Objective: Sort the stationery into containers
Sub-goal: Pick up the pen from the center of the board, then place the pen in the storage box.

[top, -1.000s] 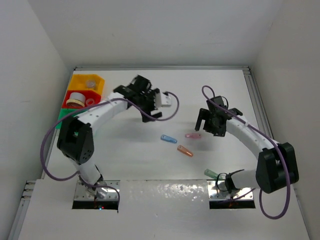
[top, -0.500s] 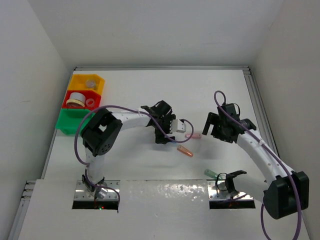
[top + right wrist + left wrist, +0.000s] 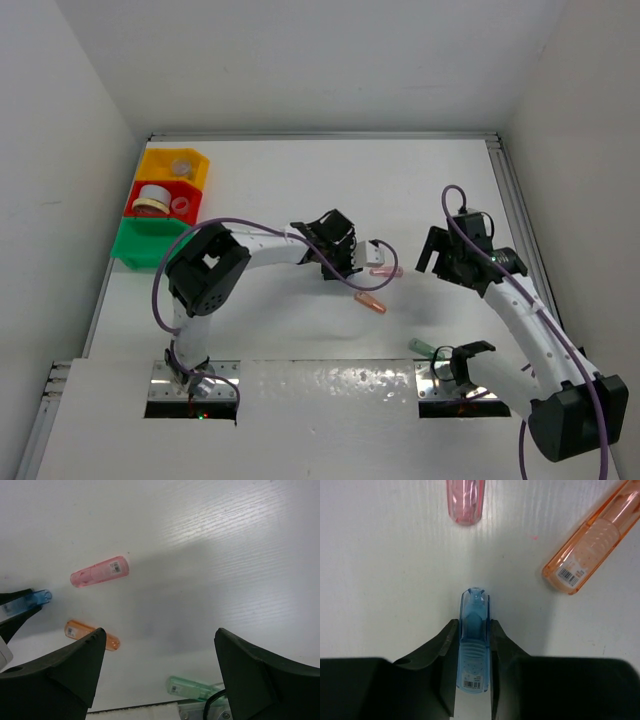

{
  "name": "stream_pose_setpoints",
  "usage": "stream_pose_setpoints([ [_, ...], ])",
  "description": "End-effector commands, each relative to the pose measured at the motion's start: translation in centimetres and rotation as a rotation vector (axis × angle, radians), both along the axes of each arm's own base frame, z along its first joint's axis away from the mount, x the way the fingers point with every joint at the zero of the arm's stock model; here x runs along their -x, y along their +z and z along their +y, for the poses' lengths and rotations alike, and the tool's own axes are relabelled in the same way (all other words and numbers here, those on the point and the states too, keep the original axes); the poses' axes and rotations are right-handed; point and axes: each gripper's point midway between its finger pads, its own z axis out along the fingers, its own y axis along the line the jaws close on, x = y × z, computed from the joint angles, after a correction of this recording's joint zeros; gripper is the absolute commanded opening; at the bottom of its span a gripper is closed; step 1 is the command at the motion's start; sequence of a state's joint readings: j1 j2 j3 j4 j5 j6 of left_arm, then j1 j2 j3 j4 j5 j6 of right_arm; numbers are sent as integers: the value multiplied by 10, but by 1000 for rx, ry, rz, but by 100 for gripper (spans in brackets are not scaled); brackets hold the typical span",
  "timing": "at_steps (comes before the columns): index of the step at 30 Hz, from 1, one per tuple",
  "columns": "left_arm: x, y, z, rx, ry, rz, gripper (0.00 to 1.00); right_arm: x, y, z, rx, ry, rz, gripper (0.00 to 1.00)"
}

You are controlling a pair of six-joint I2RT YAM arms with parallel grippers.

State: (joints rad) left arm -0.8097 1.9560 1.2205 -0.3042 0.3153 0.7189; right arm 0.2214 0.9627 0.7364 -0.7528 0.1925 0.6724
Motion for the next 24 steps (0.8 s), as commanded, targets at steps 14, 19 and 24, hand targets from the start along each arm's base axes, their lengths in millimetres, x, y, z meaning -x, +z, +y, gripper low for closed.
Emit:
stream_pose_setpoints([
  [14,-71,169,280,-226,315,-175,0,-43,13,16,-3,60,-72,84],
  [19,-64,155,410,-399,324,-209,0,-57,15,28,-11,91,-79,84],
  [24,-59,131,460,-385,279,-203,0,-62,10,40,-39,103,-71,84],
])
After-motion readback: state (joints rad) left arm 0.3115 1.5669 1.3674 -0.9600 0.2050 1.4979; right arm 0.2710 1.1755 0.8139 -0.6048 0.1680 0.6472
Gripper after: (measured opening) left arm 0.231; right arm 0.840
